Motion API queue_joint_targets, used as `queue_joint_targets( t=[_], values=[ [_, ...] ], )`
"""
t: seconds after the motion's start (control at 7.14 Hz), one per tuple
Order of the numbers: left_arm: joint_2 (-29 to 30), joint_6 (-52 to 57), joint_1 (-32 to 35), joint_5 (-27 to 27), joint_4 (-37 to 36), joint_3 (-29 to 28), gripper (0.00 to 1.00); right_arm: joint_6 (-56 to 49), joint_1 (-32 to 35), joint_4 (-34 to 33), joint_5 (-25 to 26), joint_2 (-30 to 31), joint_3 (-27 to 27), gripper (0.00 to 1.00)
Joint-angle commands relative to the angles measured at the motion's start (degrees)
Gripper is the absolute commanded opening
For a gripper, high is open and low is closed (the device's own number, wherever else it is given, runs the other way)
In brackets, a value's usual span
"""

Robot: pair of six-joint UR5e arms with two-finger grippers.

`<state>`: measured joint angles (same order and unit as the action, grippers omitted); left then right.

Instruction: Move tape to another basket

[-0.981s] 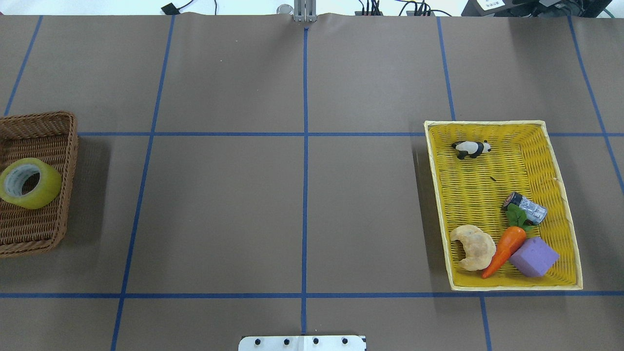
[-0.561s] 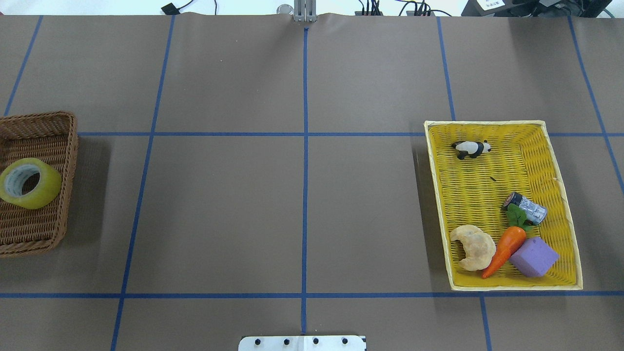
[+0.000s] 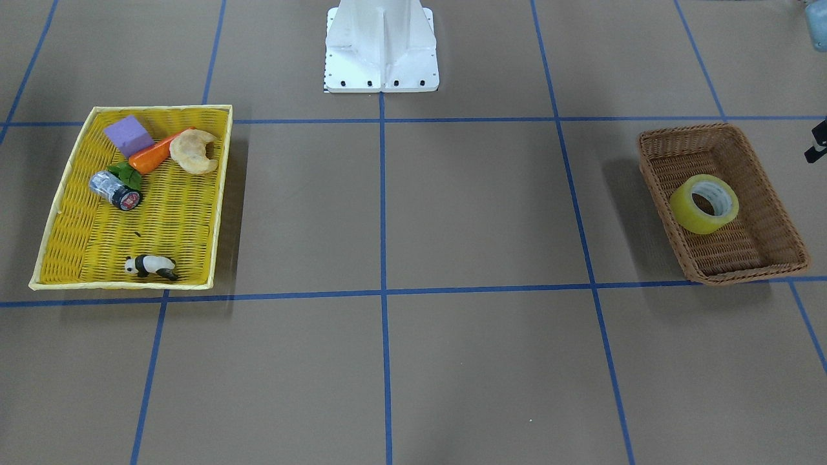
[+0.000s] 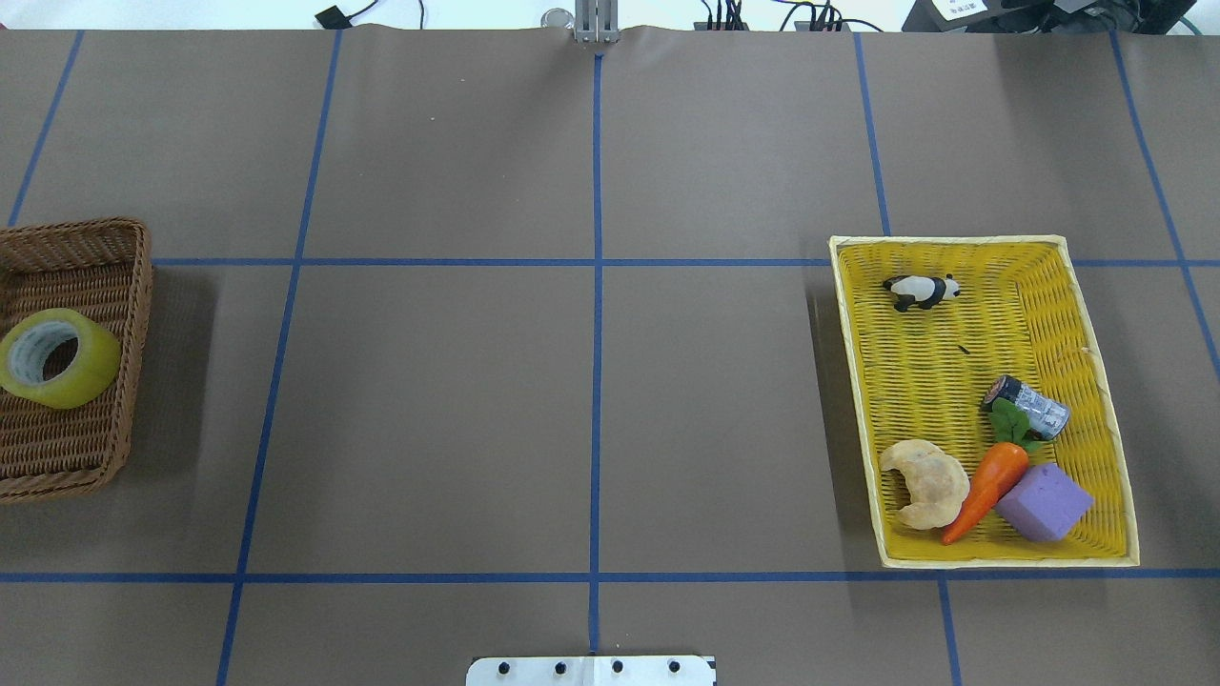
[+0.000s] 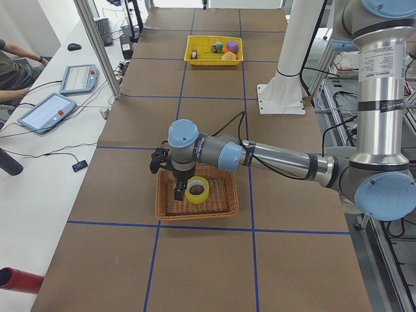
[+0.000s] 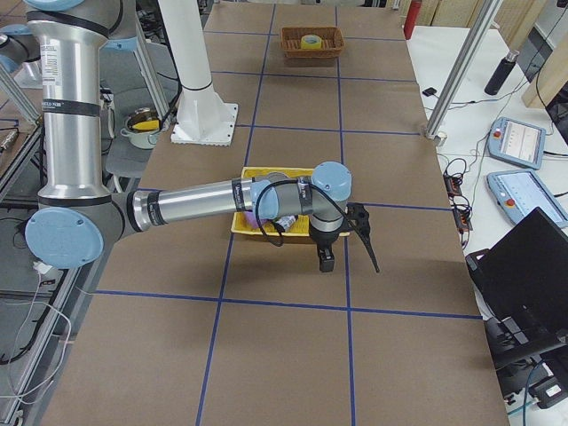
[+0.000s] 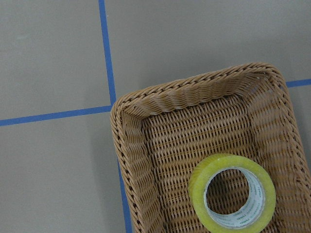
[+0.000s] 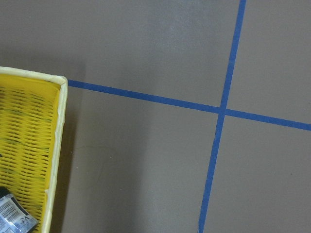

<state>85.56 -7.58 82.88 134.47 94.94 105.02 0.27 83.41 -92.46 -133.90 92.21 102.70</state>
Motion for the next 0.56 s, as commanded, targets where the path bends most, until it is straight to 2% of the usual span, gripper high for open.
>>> queue_joint_targets(
  t=[0.0, 0.42],
  values=[
    [0.0, 0.1, 0.0, 0.0, -0.1, -0.1, 0.98, 0.0, 0.0, 0.0, -0.3, 0.3, 0.0, 1.00],
    [0.0, 0.1, 0.0, 0.0, -0.1, 0.2, 0.98, 0.1, 0.0, 0.1, -0.4, 0.3, 0.0, 1.00]
  ],
)
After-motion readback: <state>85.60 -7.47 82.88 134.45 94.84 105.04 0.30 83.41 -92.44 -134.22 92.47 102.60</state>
